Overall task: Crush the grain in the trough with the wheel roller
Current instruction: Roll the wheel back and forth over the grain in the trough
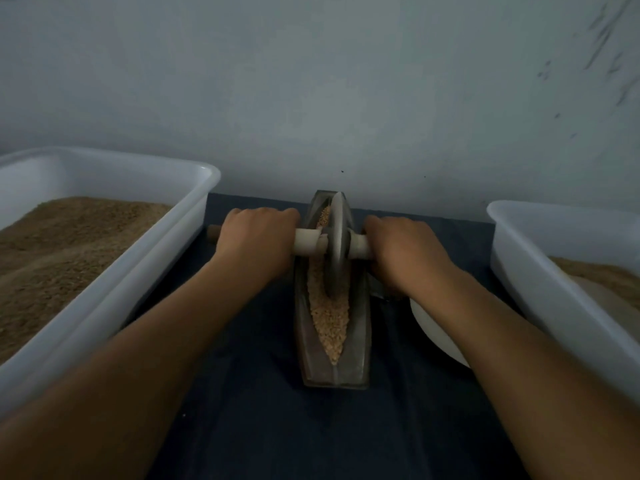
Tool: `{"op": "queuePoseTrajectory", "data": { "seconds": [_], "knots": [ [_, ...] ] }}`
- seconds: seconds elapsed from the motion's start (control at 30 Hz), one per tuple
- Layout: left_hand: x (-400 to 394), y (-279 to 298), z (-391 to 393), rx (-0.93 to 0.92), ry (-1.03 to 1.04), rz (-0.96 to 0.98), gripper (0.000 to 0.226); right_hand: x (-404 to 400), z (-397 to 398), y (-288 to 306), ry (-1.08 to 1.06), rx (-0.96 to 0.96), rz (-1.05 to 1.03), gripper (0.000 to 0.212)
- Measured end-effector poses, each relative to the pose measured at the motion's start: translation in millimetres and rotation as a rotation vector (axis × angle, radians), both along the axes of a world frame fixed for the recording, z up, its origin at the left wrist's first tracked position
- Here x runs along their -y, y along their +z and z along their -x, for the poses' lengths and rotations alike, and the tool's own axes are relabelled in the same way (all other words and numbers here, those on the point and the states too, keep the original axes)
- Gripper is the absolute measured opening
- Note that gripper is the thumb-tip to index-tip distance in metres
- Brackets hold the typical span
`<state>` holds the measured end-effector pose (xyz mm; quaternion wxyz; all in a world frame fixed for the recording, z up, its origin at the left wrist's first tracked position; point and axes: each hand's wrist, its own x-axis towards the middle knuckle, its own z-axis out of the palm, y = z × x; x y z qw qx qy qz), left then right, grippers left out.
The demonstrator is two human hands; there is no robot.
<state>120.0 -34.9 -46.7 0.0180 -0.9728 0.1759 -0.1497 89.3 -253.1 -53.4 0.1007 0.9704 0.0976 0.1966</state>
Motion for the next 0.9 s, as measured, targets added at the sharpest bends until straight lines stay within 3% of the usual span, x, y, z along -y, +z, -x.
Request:
{"op": "queuePoseTrajectory", "data": {
  "seconds": [0.2,0.33,0.6,0.9],
  "knots": [
    [7.4,6.2,-21.0,-0.046,0.037,0.045,0.021,5.5,-41.7,4.7,-0.015,-0.096,-0.025,0.026],
    [10.2,9.1,-24.1,-0.040,0.041,0.031,0.027,7.2,-47.1,5.8,-0.024,-0.130,-0.064,0.026],
    [3.6,9.4,3.6,-0.041,0.054,0.035,0.030,-0.8,-5.4,6.2,-0.052,-0.085,-0.040,0.019],
    [-3.2,23.8,43.4,-0.234,0.015,-0.080,0.042,-5.6,45.9,32.4,-0.021,-0.341,-0.023,0.021]
  ]
}}
